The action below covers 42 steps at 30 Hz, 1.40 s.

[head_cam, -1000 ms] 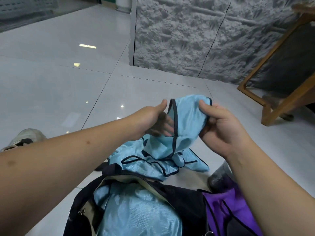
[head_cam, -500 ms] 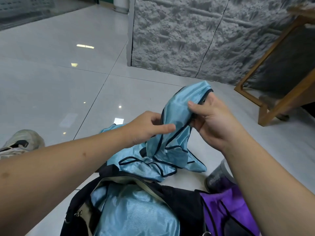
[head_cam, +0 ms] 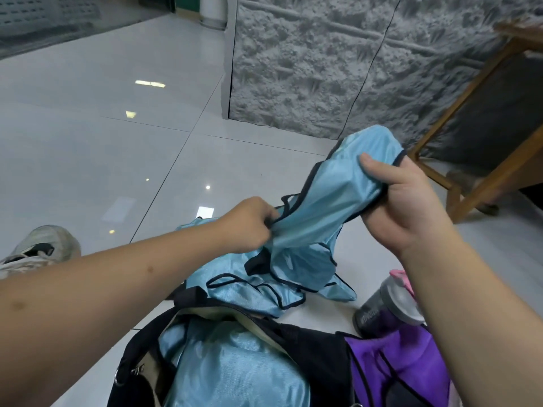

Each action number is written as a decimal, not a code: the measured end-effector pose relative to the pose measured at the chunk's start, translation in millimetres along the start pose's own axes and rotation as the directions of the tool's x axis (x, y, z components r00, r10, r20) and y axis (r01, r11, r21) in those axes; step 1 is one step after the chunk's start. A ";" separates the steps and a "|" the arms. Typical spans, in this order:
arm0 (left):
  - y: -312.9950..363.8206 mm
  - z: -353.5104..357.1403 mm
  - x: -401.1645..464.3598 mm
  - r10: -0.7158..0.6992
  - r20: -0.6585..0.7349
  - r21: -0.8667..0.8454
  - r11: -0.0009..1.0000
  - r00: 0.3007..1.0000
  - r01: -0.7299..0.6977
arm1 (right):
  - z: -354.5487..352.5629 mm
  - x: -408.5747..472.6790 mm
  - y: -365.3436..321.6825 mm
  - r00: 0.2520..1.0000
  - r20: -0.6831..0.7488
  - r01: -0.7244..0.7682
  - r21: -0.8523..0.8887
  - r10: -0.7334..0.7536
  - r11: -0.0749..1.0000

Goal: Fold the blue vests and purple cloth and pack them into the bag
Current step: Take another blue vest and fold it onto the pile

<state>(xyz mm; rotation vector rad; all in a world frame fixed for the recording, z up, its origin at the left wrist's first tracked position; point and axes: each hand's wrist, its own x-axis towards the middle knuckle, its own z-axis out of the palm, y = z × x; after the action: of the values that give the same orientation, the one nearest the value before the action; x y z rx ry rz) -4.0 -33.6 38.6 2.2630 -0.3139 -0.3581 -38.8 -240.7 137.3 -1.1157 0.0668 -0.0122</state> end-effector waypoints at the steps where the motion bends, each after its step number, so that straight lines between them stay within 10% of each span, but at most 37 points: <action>1: -7.6 3.0 2.3 -0.018 -0.011 0.073 0.997 1.000 0.019 | 0.9 -0.7 -4.4 1.000 0.005 0.012 0.000 -0.012 1.000; 9: -24.2 4.5 4.2 -0.010 -0.003 0.273 0.962 1.000 0.010 | 18.2 2.2 -37.4 0.996 0.082 0.034 -0.141 -0.023 0.989; 15: -12.2 -10.6 4.7 0.012 -0.129 -0.091 0.996 0.992 -0.024 | 30.9 5.6 -70.4 0.973 0.229 0.061 -0.310 0.012 0.949; 19: -2.4 -22.9 7.6 -0.225 -0.185 -0.502 0.859 0.957 0.105 | 42.0 -2.7 -87.9 0.949 0.315 0.106 -0.356 0.012 0.929; 25: 14.8 -25.5 -6.8 -0.010 -0.411 -0.372 0.915 0.912 -0.157 | 62.4 -1.7 -91.0 0.957 0.289 0.105 -0.341 -0.003 0.934; 30: 71.5 -36.6 -32.0 0.256 -0.383 -0.517 0.737 0.888 -0.435 | 75.0 -2.0 -75.4 0.966 0.258 0.129 -0.532 0.015 0.837; 42: 107.7 -94.7 -41.7 0.163 -0.208 -0.807 0.528 0.965 -0.263 | 52.2 9.6 -28.6 0.994 0.108 0.031 -0.545 0.033 0.838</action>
<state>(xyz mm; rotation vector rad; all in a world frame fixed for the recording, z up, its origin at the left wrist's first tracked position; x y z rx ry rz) -20.8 -24.1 186.7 1.2556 -0.2780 -0.1831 -25.4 -206.8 185.4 -1.6911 -0.0349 0.0767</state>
